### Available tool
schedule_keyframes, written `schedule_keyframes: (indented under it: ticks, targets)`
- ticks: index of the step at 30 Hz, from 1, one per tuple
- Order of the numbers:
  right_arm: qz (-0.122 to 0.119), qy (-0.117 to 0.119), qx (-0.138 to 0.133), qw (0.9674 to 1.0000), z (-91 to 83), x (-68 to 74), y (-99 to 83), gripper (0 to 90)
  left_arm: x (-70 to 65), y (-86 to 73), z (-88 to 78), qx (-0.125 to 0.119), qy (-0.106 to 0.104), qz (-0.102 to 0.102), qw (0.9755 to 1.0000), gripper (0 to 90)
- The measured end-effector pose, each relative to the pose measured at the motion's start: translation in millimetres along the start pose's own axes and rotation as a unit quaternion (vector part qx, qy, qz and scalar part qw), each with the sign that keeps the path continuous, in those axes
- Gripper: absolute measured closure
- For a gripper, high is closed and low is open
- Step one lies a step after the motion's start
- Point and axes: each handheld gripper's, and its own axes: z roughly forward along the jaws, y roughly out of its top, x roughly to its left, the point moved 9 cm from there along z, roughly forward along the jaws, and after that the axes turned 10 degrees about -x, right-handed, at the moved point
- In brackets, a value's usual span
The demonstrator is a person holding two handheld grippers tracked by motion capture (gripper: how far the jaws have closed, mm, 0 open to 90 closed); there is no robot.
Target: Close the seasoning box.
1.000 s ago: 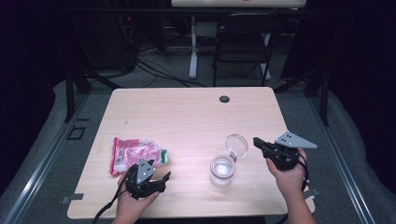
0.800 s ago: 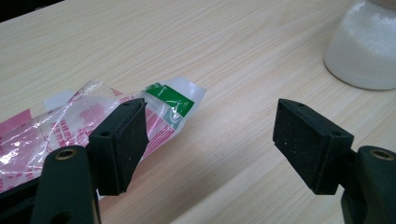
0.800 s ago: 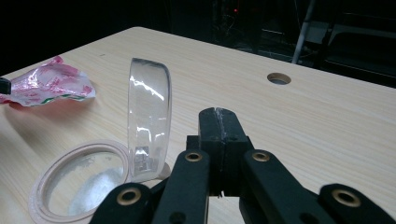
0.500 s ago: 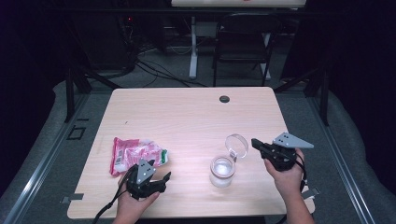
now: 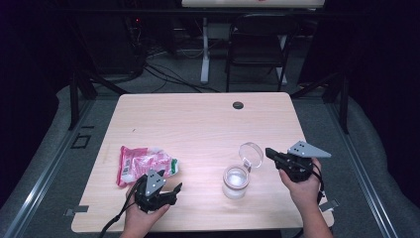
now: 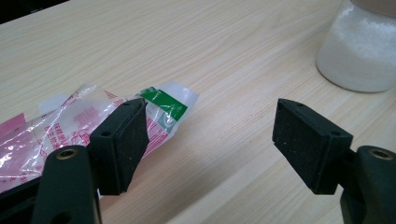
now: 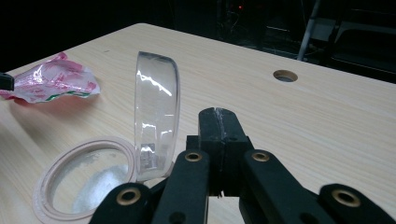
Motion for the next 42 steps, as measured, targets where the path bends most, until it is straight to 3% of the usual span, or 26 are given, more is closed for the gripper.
schedule_keyframes:
  ticks: [42]
  targets:
    - [-0.01, 0.02, 0.0, 0.9997, 4.5, 16.8, 1.1, 90.0, 0.5, 0.8, -0.4, -0.002, 0.001, 0.001, 1.0, 26.7]
